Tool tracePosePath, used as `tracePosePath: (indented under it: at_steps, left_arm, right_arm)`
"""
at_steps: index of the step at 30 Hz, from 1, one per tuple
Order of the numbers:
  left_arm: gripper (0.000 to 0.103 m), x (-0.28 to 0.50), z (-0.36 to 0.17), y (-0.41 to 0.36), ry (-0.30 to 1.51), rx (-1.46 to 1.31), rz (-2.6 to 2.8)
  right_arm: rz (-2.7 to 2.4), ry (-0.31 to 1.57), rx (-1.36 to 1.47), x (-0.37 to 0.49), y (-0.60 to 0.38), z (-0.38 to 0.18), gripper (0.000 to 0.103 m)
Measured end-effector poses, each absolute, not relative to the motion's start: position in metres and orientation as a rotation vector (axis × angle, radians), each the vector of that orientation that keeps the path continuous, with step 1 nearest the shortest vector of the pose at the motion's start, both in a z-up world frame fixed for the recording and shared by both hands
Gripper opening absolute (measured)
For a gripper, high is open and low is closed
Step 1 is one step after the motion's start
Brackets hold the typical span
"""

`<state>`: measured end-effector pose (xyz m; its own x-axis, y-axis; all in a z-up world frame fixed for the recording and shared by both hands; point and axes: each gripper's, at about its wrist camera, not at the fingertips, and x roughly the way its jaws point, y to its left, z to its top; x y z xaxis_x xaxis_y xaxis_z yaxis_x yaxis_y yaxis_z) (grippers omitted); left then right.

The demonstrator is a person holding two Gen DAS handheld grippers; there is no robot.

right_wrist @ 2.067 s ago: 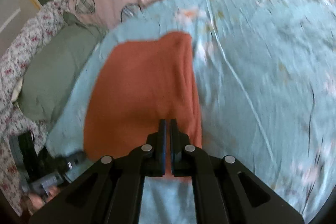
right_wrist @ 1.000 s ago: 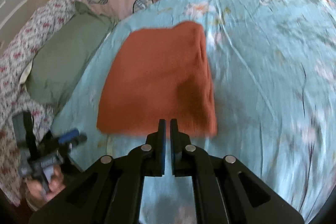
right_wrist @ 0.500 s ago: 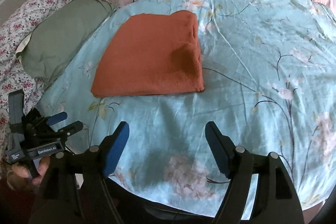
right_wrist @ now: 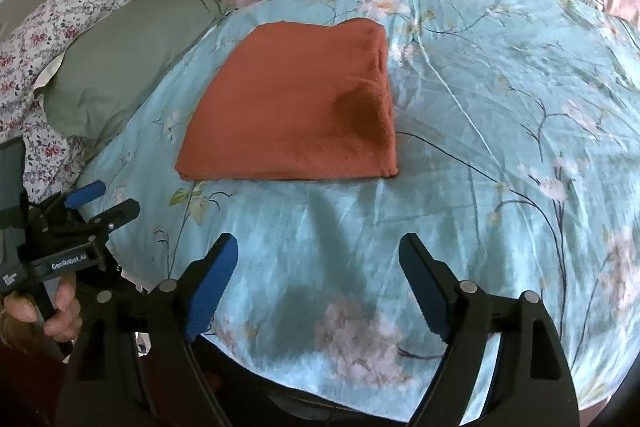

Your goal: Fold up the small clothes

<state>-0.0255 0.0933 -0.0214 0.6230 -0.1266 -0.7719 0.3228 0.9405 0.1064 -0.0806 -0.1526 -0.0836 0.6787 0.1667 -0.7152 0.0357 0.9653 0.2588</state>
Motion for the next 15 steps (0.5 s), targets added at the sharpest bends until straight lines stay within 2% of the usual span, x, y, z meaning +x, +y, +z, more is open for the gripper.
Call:
tracePosePath:
  at_steps: [15]
  left_arm:
    - [0.091,0.0,-0.025,0.085,0.879,0.298,-0.168]
  right_arm:
    - [0.102,0.843,0.226,-0.066,-0.145,-0.086,0.092]
